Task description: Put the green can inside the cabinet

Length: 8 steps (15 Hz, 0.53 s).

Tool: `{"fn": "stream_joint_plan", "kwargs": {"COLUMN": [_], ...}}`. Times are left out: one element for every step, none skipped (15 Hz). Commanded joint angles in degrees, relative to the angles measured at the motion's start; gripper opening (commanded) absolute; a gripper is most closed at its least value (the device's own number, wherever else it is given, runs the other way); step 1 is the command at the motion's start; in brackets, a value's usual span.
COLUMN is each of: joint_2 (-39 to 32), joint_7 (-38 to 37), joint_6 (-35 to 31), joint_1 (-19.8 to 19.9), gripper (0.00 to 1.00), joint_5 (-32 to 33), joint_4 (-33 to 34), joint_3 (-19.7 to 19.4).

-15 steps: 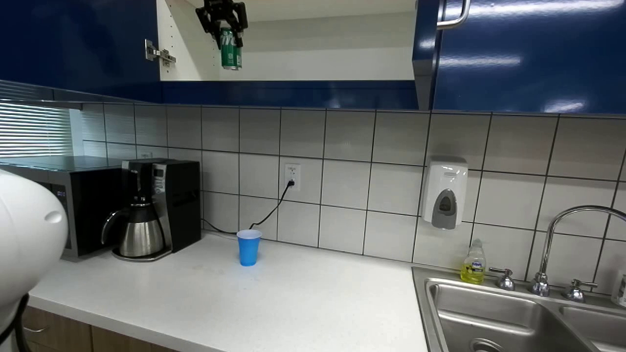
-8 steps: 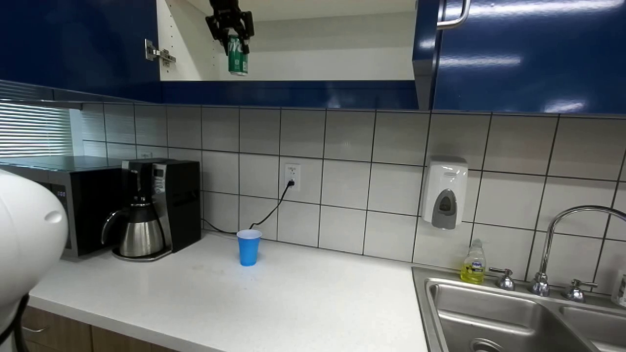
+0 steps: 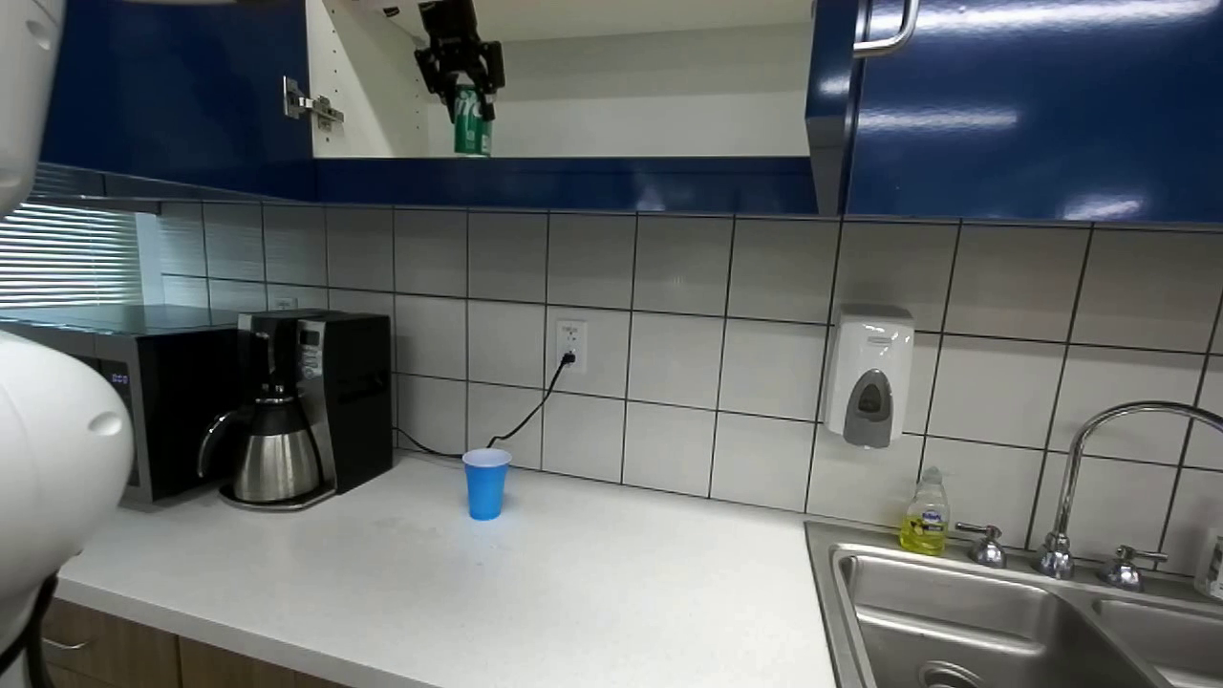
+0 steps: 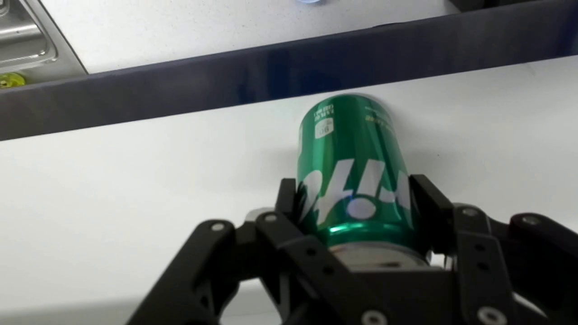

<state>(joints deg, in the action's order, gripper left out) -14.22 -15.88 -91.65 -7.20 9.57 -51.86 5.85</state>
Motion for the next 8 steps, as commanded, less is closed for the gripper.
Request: {"fn": "stream_joint_plan", "kwargs": {"joint_2": [-3.1, -3.6, -4.0, -4.4, -4.8, -5.2, -5.5, -5.8], "joint_7": [-1.6, -1.6, -1.7, -1.7, -1.6, -1.9, -1.9, -2.0], "joint_6": [3.3, 3.5, 3.8, 4.0, 4.5, 4.8, 5.0, 5.2], "joint_1": [-0.8, -0.8, -0.9, -0.9, -0.9, -1.0, -1.0, -1.0], "gripper": [0.39, 0.39, 0.39, 0.39, 0.39, 0.39, 0.89, 0.91], "joint_5": [1.2, 1.3, 1.4, 1.3, 1.4, 1.6, 1.6, 1.5], "joint_4": [6.3, 7.0, 7.7, 8.3, 8.9, 9.5, 10.0, 10.4], "joint_3": [-0.2, -0.3, -0.4, -0.4, -0.4, -0.5, -0.5, -0.6]}}
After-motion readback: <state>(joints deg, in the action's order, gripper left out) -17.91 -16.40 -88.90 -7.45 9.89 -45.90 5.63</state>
